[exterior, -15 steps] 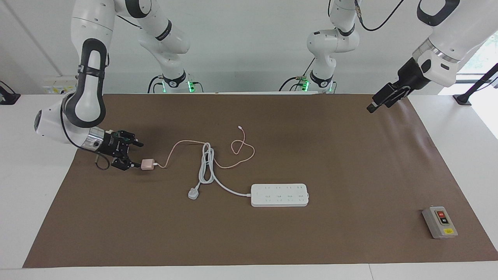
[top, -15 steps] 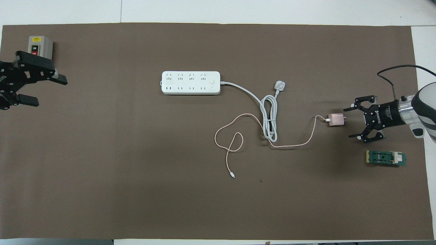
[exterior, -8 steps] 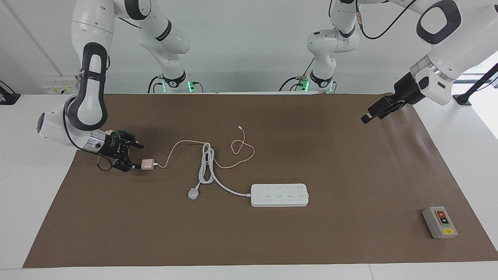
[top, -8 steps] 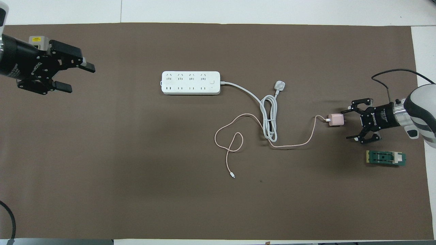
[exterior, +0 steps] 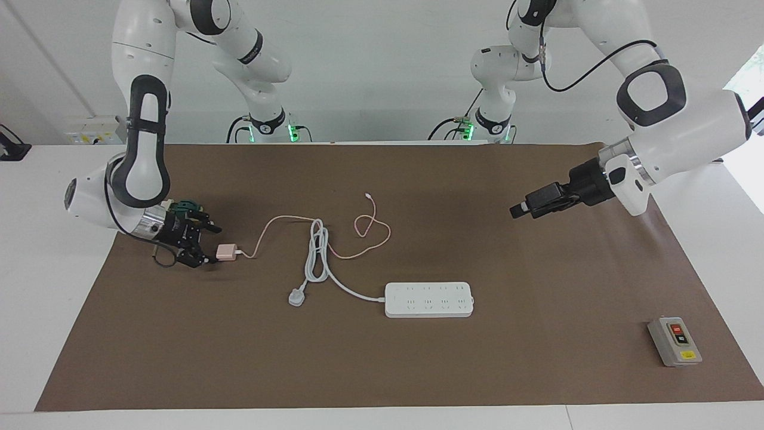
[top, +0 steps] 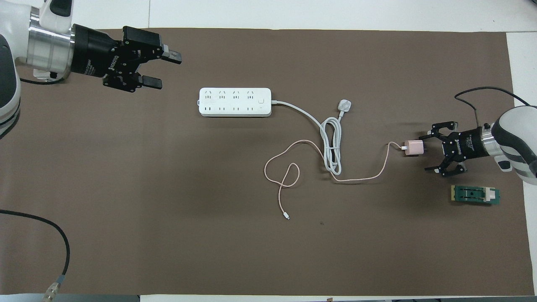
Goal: Plug charger into power strip
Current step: 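Grasp the pink charger with the right gripper while the left gripper advances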
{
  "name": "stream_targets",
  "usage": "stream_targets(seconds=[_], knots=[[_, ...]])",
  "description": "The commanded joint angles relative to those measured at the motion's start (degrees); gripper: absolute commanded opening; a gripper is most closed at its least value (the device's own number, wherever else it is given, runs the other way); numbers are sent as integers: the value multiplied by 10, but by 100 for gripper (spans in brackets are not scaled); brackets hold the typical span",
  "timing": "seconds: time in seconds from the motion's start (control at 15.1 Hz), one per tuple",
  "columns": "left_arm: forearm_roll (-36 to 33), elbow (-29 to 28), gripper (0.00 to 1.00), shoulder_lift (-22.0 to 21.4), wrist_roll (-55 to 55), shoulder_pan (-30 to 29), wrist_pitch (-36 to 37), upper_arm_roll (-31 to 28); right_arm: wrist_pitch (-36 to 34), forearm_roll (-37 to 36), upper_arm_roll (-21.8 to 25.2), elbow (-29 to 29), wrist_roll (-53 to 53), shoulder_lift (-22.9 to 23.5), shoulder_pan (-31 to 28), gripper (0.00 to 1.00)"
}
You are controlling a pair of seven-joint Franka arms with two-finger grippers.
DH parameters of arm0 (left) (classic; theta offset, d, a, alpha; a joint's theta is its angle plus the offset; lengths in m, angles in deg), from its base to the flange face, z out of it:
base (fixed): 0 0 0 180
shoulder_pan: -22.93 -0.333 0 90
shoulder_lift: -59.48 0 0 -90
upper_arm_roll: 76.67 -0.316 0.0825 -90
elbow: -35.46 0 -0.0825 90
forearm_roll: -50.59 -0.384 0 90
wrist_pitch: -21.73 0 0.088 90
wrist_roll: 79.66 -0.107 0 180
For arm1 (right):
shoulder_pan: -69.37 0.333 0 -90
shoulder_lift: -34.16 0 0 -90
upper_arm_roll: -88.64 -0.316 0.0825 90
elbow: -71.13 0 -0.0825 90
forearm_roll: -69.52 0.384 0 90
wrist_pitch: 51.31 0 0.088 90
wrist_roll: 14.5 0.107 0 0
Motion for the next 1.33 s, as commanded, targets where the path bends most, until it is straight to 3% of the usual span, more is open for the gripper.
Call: stream_targets(seconds=[0.0, 0.2, 0.27, 0.4, 0.8, 0.86, 0.99, 1.06, 1.13, 1.26], knots=[[71, -29, 100, 10, -102, -25, -6, -4, 10, 23, -3, 7, -19, -4, -1, 100], [137, -41, 100, 13, -150, -66, 31, -4, 14, 24, -3, 8, -19, -4, 13, 100], [155, -47, 100, 13, -159, -75, 42, -5, 20, 24, -3, 9, -20, -4, 14, 95], [190, -84, 100, -7, -182, -78, 51, -11, 19, 24, -3, 9, -40, -4, 14, 87], [273, -235, 100, -66, -266, -94, 59, -11, 20, 23, -3, 9, -62, -4, 14, 87], [287, -259, 100, -79, -282, -91, 58, -12, 20, 23, -3, 9, -62, -4, 14, 73], [319, -306, 100, -96, -327, -83, 70, -11, 16, 24, -3, 7, -62, -4, 14, 26], [324, -325, 100, -104, -353, -71, 82, -12, 13, 24, -3, 3, -61, -4, 15, 12], [335, -344, 100, -110, -375, -65, 86, -12, 10, 24, -6, -1, -61, -4, 15, 0], [366, -393, 100, -127, -404, -49, 84, -12, -16, 25, -10, -28, -45, -4, 17, 0]])
